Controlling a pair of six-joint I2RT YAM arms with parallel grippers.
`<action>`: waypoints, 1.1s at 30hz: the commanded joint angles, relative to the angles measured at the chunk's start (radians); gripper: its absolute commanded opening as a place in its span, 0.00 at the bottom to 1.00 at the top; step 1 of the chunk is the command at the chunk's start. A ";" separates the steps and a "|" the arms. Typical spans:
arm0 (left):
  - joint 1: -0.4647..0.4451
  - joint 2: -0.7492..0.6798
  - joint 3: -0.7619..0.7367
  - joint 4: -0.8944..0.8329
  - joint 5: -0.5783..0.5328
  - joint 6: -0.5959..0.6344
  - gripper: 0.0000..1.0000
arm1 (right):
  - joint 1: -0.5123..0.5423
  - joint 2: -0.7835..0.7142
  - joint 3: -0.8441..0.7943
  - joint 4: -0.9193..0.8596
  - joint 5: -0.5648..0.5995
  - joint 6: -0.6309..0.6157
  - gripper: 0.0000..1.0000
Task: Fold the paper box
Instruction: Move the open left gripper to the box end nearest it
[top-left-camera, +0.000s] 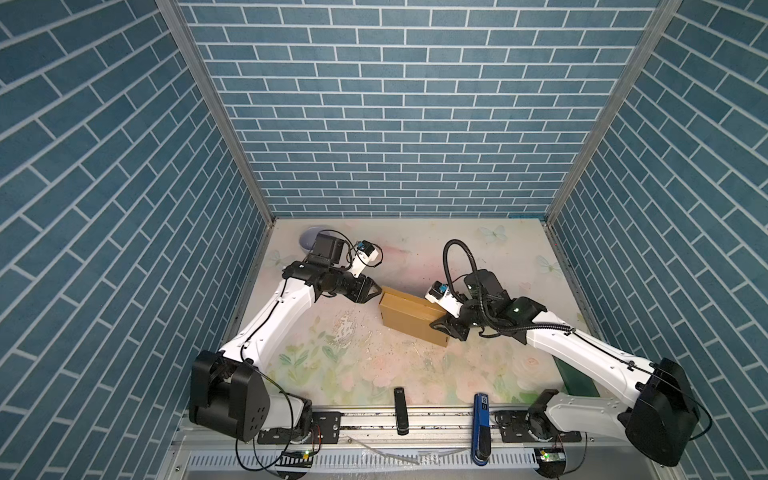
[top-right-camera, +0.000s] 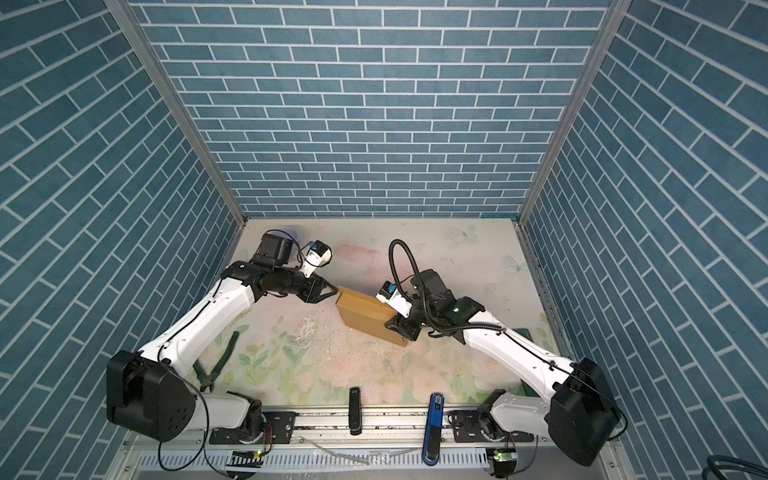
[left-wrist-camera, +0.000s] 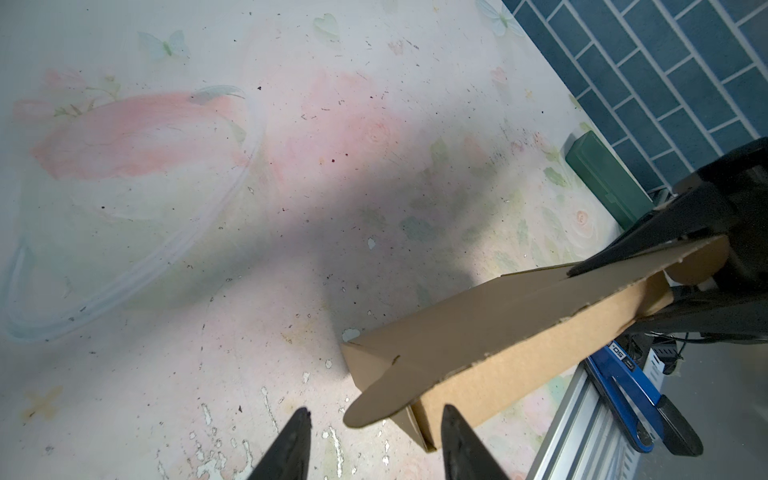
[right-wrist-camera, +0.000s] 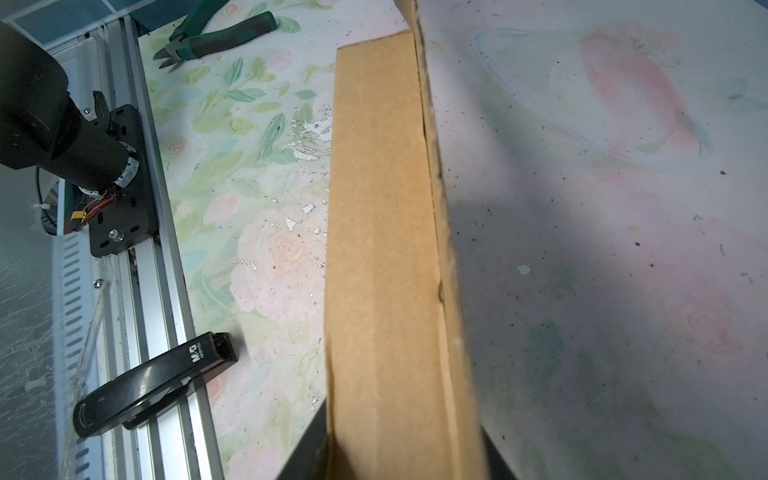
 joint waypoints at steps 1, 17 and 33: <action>-0.016 0.013 0.017 0.014 0.031 0.002 0.51 | 0.007 -0.025 0.037 0.011 -0.019 0.009 0.27; -0.065 0.001 0.011 0.022 0.017 -0.015 0.36 | 0.008 -0.019 0.029 0.035 0.003 0.017 0.25; -0.067 -0.044 -0.001 0.024 0.009 -0.034 0.29 | 0.008 -0.011 0.031 0.018 0.043 0.016 0.24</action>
